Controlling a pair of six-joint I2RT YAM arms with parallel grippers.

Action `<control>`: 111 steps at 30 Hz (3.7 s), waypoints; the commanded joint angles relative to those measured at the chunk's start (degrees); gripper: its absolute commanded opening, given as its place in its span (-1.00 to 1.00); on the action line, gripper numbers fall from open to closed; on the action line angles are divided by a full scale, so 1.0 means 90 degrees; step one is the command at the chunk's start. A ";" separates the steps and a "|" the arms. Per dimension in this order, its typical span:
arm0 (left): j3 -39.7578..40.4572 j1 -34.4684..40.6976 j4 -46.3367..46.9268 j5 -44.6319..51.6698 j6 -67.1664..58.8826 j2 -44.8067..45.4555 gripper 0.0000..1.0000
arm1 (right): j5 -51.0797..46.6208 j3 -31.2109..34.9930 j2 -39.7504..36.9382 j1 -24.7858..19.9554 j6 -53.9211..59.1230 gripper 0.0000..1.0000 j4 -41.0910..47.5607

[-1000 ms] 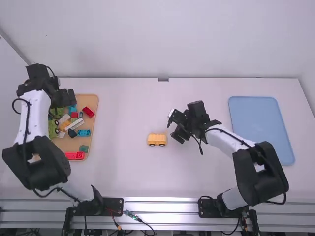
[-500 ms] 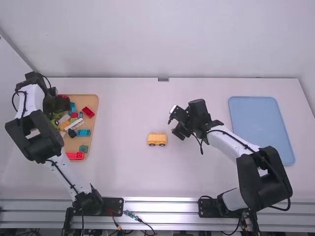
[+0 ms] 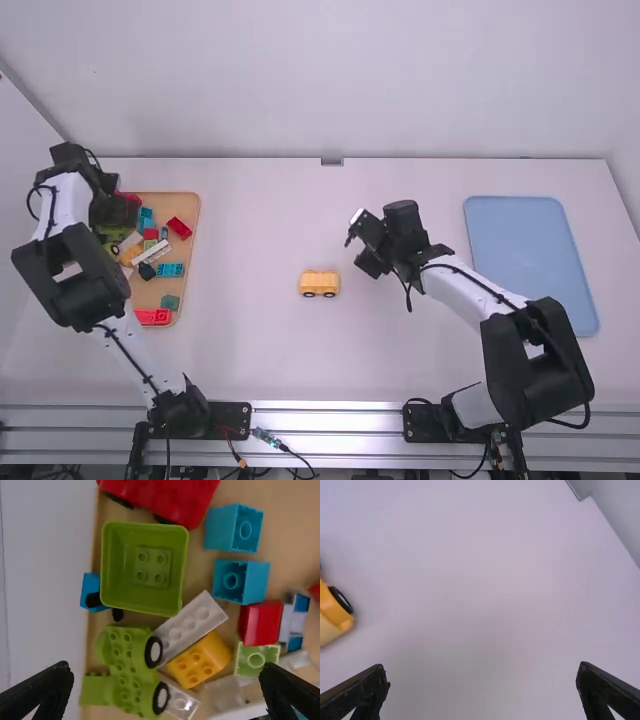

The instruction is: Assemble lego blocks to make yellow taxi

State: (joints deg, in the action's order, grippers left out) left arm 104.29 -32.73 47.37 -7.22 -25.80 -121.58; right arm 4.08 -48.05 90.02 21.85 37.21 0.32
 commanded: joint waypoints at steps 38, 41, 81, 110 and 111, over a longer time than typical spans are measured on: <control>-0.2011 -0.0078 -0.1297 0.0068 -0.4102 -0.0007 0.08 | -0.0316 -0.0287 -0.0106 -0.0066 -0.0254 0.98 -0.0083; -0.2013 -0.0080 -0.1278 0.0102 -0.4114 -0.0007 0.09 | -0.0321 -0.0287 -0.0106 -0.0066 -0.0254 0.98 -0.0083; -0.2273 -0.0619 -0.1509 0.2208 -0.4898 -0.0007 -0.05 | -0.0316 -0.0287 -0.0104 -0.0066 -0.0257 0.98 -0.0064; -0.2771 -0.1409 -0.1817 0.4082 -0.5326 -0.0005 0.32 | -0.0299 -0.0287 -0.0104 -0.0051 -0.0252 0.98 -0.0212; -0.2824 -0.1399 -0.1938 0.4056 -0.5319 -0.0005 0.29 | -0.0291 -0.0287 -0.0104 -0.0053 -0.0252 0.98 -0.0212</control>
State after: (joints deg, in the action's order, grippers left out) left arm 80.23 -45.71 29.74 26.65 -72.71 -121.49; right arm 1.30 -49.17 90.02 21.47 35.31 -1.52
